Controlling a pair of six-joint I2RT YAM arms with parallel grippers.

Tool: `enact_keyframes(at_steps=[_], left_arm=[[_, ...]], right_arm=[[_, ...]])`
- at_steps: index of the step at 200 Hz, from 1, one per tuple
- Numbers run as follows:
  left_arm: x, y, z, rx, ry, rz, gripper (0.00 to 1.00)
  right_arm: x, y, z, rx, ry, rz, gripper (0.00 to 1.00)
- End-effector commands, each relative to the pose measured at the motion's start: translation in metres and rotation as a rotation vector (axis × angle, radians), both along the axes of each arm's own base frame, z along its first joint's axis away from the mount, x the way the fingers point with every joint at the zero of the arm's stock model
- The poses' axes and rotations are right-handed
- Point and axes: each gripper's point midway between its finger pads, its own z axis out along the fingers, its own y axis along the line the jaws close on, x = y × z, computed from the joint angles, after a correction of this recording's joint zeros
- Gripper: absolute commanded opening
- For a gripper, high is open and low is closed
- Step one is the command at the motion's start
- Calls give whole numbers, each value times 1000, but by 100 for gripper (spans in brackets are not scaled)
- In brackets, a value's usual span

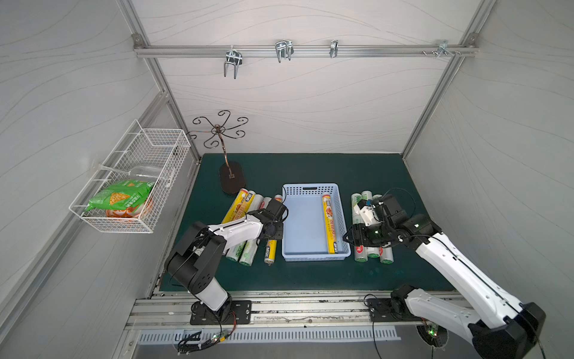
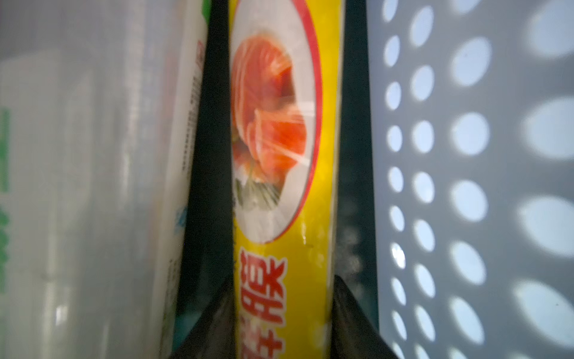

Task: Put the plastic wrap into the basket
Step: Pick up the plastic wrap from the center of the board.

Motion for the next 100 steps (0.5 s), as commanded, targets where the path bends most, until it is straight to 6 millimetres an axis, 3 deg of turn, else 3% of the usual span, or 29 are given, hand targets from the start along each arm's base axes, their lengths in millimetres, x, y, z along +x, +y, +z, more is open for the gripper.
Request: enact_keyframes(at_steps=[1,42,100], left_arm=[[9,-10,6,-37,-32,1,39],[5,-10,21,-73,-69,-6,31],[2,-6,65,-106,-124,9,30]], right_arm=[[-1,1,2,17,1,-6,61],[0,2,1,22,6,-9,61],[-1,4,3,35,13,-10,61]])
